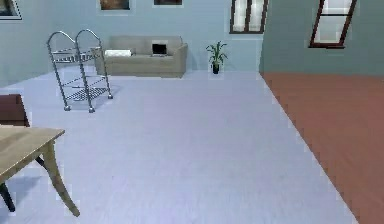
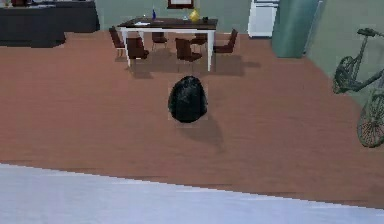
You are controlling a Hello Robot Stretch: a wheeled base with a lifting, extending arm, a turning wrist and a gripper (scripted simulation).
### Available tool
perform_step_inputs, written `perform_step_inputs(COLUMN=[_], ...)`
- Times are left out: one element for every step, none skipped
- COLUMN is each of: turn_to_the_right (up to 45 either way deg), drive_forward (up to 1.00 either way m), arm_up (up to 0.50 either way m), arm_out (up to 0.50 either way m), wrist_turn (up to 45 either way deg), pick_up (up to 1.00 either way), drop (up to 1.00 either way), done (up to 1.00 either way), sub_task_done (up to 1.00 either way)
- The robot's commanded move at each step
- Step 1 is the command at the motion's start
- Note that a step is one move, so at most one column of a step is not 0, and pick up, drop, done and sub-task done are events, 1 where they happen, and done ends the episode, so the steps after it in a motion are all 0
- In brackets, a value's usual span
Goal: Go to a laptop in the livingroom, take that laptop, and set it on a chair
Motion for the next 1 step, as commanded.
perform_step_inputs(turn_to_the_right=[0.0], drive_forward=[1.0], arm_up=[0.0], arm_out=[0.0], wrist_turn=[0.0], pick_up=[0.0], drop=[0.0], done=[0.0], sub_task_done=[0.0])
